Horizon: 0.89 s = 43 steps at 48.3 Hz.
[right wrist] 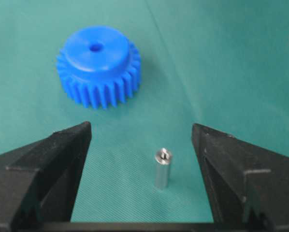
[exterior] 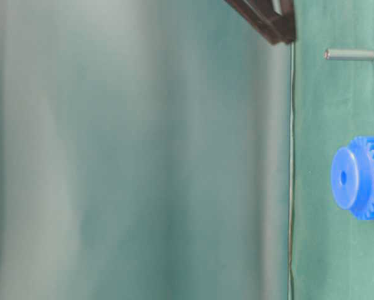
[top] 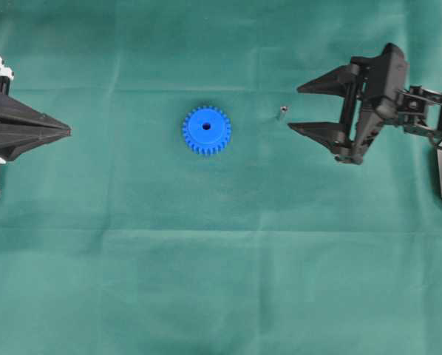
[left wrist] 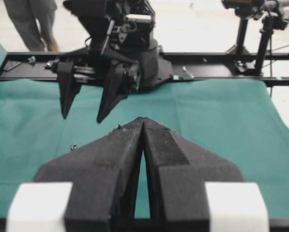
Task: Insert the shaft placed at a random location into the center hole of the medium gear at another random location.
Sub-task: 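Move the open right gripper left over the upright silver shaft, then close the right gripper on the silver shaft and lift it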
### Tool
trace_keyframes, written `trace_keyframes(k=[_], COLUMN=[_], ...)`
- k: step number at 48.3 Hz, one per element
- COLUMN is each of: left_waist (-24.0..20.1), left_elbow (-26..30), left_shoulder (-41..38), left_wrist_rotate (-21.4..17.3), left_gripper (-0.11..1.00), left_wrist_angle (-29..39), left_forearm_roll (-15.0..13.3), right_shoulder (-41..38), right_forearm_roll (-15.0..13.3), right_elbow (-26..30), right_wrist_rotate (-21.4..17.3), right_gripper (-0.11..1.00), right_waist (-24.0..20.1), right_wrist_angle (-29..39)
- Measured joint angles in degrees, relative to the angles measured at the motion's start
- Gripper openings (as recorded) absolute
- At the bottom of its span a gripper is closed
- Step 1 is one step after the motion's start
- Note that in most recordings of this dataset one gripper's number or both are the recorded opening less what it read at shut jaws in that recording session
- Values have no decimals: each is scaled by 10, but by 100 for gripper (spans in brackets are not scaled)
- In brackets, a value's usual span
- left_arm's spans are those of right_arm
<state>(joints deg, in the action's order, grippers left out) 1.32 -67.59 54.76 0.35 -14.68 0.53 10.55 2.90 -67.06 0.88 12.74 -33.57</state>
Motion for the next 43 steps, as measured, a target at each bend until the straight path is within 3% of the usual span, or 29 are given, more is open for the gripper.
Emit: trace_keyframes(k=[31,35,43], left_waist=[0,0,0], left_elbow=[1,1,0], left_shoulder=[1,1,1], left_wrist_rotate=[1,1,0], left_gripper=[0,0,0], left_wrist_angle=[8,10,14], left_forearm_roll=[1,1,1], right_shoulder=[-134,-135,-135], right_forearm_roll=[6,7,7], right_elbow=[39,40,40], right_wrist_rotate=[0,0,0], right_gripper=[82,69,22], right_waist=[19,19,19], right_wrist_angle=[-40,-41,-43])
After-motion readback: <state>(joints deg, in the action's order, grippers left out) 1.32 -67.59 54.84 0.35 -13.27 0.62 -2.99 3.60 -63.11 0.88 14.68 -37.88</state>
